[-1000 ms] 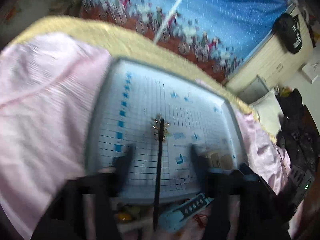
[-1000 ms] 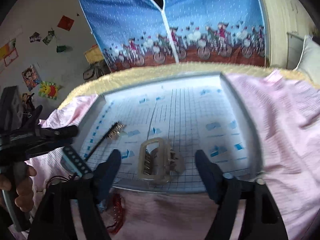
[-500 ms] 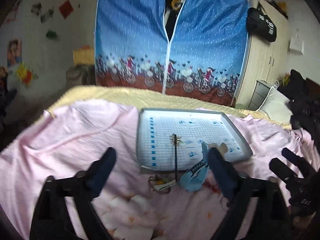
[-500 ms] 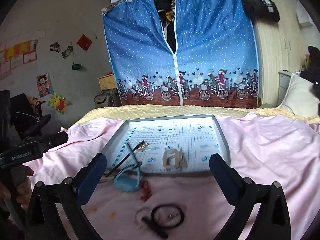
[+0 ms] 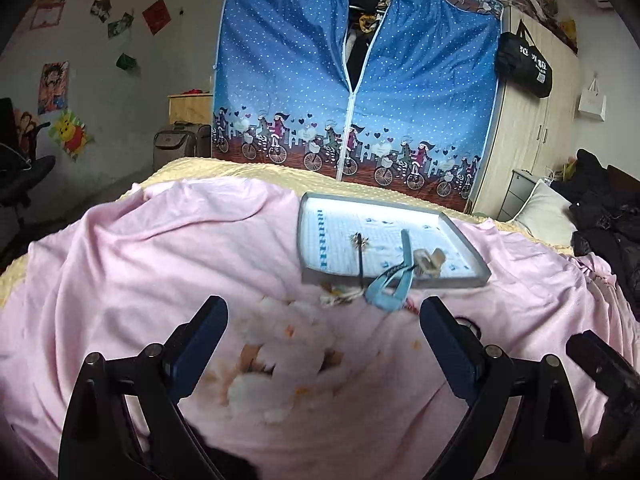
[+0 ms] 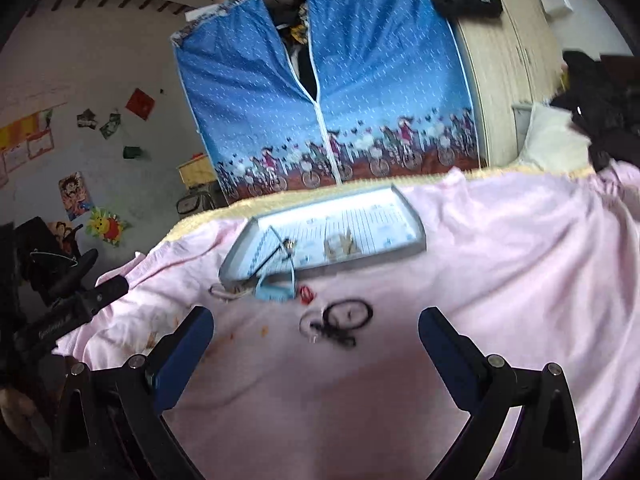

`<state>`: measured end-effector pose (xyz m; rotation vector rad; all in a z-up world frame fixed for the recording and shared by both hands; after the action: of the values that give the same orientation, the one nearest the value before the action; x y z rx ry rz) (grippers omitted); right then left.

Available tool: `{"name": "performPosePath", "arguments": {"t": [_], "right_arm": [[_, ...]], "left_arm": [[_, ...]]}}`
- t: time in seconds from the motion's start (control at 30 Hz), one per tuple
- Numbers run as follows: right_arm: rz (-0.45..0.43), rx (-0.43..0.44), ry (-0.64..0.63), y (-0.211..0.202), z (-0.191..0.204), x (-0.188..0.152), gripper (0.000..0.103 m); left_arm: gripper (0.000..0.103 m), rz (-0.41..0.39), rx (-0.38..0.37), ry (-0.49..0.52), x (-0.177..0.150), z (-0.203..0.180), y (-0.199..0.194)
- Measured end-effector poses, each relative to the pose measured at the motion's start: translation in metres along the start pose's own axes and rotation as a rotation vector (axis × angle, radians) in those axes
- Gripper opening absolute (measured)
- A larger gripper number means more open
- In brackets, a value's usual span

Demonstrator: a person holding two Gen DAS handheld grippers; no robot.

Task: Organize jewelry
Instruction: 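Withdraw both tools from the tray, then grasp the black hair tie with the right gripper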

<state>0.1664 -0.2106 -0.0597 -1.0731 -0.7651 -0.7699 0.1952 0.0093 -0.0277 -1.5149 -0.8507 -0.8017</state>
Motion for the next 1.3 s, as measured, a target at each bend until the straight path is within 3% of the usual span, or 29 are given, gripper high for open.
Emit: {"name": "performPosePath", "arguments": {"t": [0.17, 0.37, 0.7, 0.93, 1.03, 1.2, 1.3], "right_arm": [[0.065, -0.003, 0.009, 0.004, 0.004, -0.015, 0.103], [0.173, -0.076, -0.018, 0.022, 0.001, -0.034, 0.103], [0.329, -0.042, 0.054, 0.05, -0.012, -0.047, 0.103], [0.365, -0.005, 0.051, 0.081, -0.025, -0.033, 0.103], [0.38, 0.018, 0.077, 0.096, -0.033, -0.029, 0.092], [0.389, 0.003, 0.096, 0.113, -0.043, -0.024, 0.057], [0.38, -0.006, 0.115, 0.119, -0.05, -0.021, 0.048]], "left_arm": [[0.094, 0.045, 0.022, -0.017, -0.018, 0.009, -0.006], [0.094, 0.122, 0.026, -0.027, -0.033, 0.012, 0.003], [0.094, 0.2, 0.002, 0.035, -0.048, 0.014, 0.029], [0.094, 0.245, -0.02, 0.081, -0.043, 0.013, 0.058], [0.094, 0.258, -0.033, 0.076, -0.038, 0.012, 0.072], [0.094, 0.282, -0.087, 0.037, -0.025, 0.013, 0.094], [0.094, 0.28, -0.126, 0.011, -0.015, 0.014, 0.105]]}}
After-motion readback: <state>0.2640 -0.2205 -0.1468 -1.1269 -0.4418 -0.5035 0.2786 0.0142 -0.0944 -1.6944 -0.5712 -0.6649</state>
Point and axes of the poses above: each gripper's, at about its wrist camera, not at the fingertips, and y roughly the way its jaws point, z to its left, x to its top, the point moved 6 cm from there along y, roughly the way its jaws point, and after that the axes turned 1 degree about x, right-handed, at the moved point
